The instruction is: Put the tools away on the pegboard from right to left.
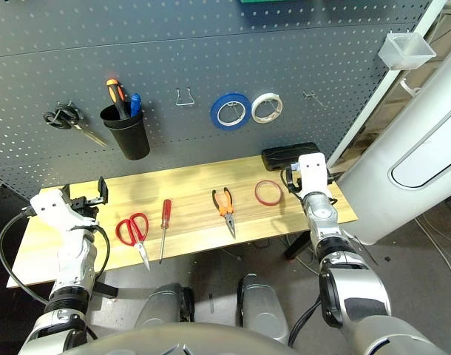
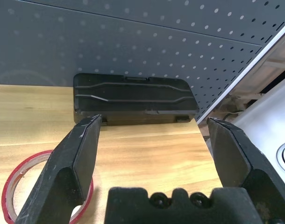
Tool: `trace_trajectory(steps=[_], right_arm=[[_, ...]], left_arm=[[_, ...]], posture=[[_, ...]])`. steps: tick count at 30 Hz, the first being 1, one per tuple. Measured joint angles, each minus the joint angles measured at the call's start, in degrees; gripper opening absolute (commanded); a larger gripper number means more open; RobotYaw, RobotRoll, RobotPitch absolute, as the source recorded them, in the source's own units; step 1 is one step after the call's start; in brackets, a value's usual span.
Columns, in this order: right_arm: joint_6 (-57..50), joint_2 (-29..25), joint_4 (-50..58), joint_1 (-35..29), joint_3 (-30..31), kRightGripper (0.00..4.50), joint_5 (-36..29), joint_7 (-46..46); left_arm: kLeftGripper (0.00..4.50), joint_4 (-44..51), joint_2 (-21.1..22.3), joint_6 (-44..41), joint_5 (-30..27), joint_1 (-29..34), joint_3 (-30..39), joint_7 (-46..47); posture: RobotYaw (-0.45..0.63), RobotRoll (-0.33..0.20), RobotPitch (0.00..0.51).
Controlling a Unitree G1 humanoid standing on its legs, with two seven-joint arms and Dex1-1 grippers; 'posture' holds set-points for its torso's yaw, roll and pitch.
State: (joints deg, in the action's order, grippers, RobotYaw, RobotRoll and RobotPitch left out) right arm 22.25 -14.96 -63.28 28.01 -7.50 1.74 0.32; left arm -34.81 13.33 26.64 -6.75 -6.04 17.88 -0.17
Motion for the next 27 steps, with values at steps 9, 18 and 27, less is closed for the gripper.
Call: trace_trajectory(steps=[9,18,27], right_arm=[[-0.65,0.19,4.61,-1.62,0.11,4.5,-0.67,3.66],[-20.29,-1.74,24.85,-7.44,3.2,4.5,-0.1,10.0],[-48.82,-2.1,44.48,-8.18,7.19,4.5,-1.37,17.06]], left_arm=[[4.45,2.84,1.03,-0.13,-0.86,1.76,0.02,-2.72],[4.45,16.99,6.45,-10.05,-11.12,8.58,-1.47,-21.84],[4.45,35.38,15.96,-24.38,-15.3,15.94,-9.91,-40.21]], posture=[[-0.01,0.0,0.075],[-0.02,0.0,0.147],[-0.03,0.0,0.236]])
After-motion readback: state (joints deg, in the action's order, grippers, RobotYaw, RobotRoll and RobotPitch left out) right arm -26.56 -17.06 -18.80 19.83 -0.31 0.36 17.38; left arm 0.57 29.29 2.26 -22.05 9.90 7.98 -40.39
